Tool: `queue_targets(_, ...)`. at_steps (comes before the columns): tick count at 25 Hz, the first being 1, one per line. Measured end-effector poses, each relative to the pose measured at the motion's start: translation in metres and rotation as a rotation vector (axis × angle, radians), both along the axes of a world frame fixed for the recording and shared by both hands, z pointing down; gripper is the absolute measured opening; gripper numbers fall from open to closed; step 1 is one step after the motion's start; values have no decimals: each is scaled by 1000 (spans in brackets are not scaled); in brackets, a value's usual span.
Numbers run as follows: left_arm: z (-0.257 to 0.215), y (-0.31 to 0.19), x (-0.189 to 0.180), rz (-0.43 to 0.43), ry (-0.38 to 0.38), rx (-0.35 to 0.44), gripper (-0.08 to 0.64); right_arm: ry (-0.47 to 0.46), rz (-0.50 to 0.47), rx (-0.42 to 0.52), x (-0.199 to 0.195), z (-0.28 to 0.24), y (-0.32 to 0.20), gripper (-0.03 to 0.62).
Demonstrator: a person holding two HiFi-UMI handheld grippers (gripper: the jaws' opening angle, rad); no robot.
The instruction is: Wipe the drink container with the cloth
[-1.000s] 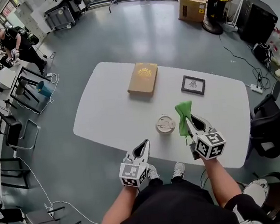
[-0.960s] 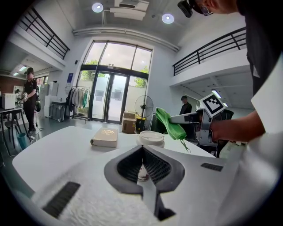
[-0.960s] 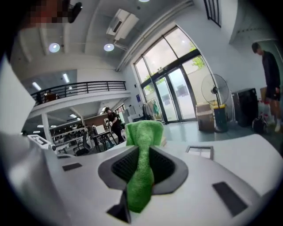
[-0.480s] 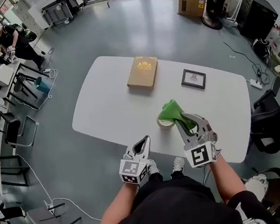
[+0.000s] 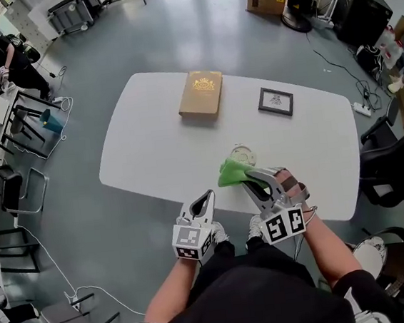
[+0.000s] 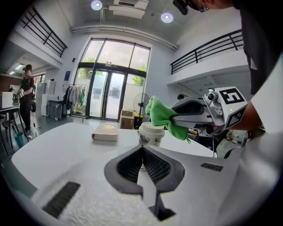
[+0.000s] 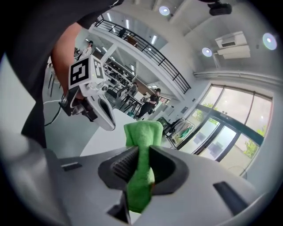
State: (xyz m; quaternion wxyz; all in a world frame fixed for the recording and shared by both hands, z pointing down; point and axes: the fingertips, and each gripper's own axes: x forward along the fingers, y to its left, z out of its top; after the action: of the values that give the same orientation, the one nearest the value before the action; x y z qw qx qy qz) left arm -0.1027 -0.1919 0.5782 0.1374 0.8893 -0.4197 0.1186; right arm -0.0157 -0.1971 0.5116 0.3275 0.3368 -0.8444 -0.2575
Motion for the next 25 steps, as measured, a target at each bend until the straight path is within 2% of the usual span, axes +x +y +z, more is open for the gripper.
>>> queue_targets(10, 23, 7, -13, 56, -9, -43, 12, 321, -105, 38, -10, 67, 5, 84)
queue_targets(19, 42, 10, -28, 47, -5, -74, 12, 418, -150, 57, -10, 98, 6, 86)
queue_targets(25, 43, 8, -30, 58, -6, -78, 12, 414, -121, 25, -8, 112, 0, 89)
